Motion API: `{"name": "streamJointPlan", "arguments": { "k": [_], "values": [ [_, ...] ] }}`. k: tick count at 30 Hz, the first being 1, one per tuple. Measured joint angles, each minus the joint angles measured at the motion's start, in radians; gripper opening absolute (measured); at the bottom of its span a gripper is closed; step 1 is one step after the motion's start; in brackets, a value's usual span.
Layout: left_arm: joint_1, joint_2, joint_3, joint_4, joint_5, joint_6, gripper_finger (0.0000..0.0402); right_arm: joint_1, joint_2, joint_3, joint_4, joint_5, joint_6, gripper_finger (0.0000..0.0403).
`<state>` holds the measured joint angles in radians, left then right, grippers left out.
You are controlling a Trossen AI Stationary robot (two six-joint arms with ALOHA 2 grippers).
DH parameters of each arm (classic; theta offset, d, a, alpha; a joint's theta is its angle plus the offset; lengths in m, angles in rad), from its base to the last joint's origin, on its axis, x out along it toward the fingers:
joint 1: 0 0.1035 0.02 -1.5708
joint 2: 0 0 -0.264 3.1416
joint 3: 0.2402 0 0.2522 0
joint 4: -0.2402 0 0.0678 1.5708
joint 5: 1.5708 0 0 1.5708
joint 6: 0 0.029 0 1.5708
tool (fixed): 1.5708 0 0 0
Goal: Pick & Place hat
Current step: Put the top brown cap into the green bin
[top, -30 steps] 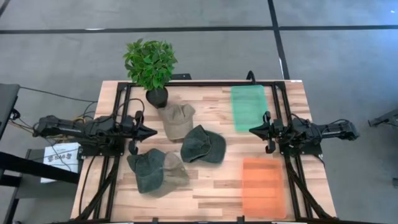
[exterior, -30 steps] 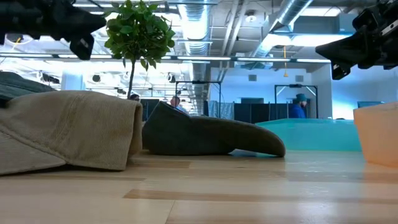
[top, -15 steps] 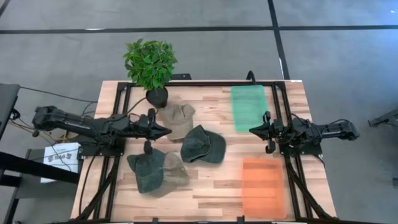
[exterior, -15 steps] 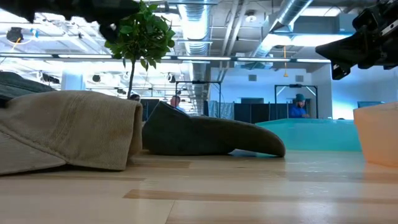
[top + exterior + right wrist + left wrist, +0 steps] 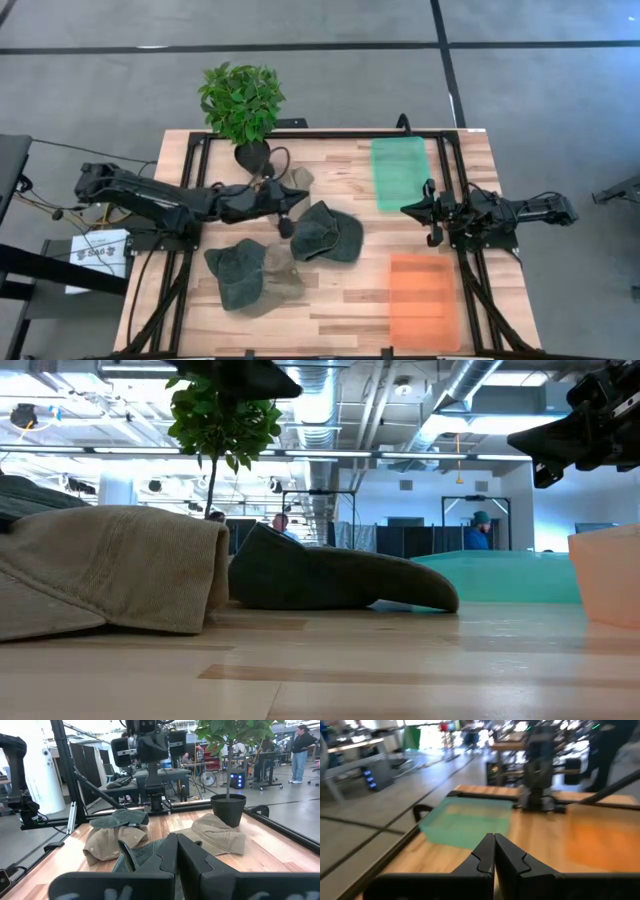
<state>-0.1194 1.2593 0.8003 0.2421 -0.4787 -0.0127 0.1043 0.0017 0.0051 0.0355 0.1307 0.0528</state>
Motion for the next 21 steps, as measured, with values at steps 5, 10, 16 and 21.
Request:
{"name": "streamJointPlan", "arguments": {
  "k": [5, 10, 16, 21],
  "values": [
    [0.013, 0.119, 0.166, -0.162, -0.082, -0.147, 0.0068, 0.0, 0.0, 0.0, 0.0, 0.0, 0.0, 0.0],
    [0.031, 0.224, 0.32, -0.3, -0.097, -0.299, 0.0138, 0.0, 0.0, 0.0, 0.0, 0.0, 0.0, 0.0],
    [0.031, 0.308, 0.427, -0.564, -0.097, -0.573, 0.0208, 0.0, 0.0, 0.0, 0.0, 0.0, 0.0, 0.0],
    [0.035, 0.322, 0.413, -0.842, -0.016, -0.969, 0.0228, 0.0, 0.0, 0.0, 0.0, 0.0, 0.0, 0.0]
  ]
}}
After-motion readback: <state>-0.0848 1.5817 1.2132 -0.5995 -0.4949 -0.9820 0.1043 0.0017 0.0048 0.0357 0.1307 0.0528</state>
